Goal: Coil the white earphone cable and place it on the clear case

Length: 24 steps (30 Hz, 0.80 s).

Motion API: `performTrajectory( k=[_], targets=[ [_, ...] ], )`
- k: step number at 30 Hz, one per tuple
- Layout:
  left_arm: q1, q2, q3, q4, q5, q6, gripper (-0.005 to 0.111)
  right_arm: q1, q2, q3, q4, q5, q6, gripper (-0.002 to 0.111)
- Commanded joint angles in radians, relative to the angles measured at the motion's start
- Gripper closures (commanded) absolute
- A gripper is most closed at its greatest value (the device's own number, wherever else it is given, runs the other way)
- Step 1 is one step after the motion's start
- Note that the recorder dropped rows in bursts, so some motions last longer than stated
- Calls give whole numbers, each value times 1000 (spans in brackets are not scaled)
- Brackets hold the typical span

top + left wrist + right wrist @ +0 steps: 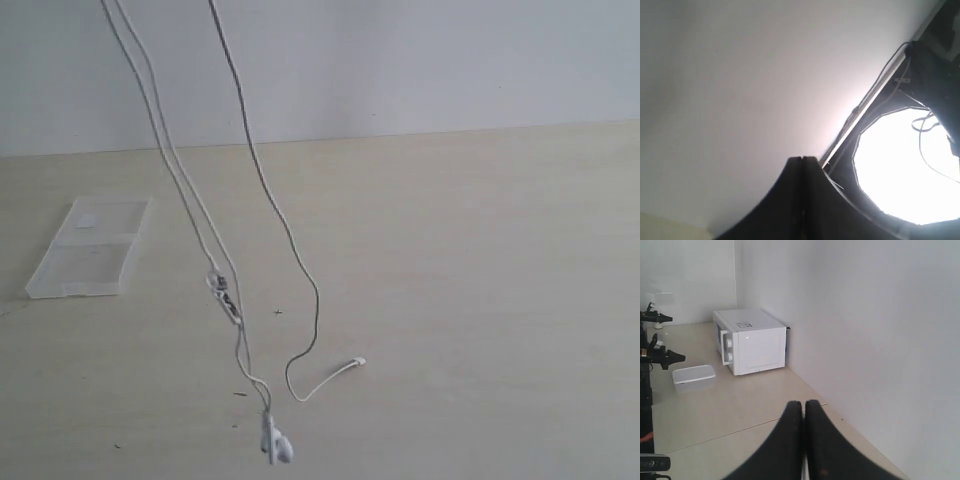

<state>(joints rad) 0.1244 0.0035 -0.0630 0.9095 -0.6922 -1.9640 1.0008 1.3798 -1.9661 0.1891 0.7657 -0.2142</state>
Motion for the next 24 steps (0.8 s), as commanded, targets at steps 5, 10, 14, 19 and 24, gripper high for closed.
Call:
performTrajectory(
  k=[5, 10, 14, 19, 24],
  targets=[
    [-6, 105, -152, 255, -7, -162, 107, -1, -5, -6, -7, 25, 6, 108],
    [-6, 223, -193, 294, -91, -160, 107, -1, -5, -6, -5, 28, 6, 108],
    [-6, 313, -248, 397, -137, -160, 107, -1, -5, -6, -1, 28, 6, 108],
    [-6, 447, -402, 635, -151, -160, 107, -1, -5, -6, 42, 26, 6, 108],
    [-6, 604, -586, 712, -189, -160, 107, -1, -5, -6, 48, 52, 4, 108]
  ],
)
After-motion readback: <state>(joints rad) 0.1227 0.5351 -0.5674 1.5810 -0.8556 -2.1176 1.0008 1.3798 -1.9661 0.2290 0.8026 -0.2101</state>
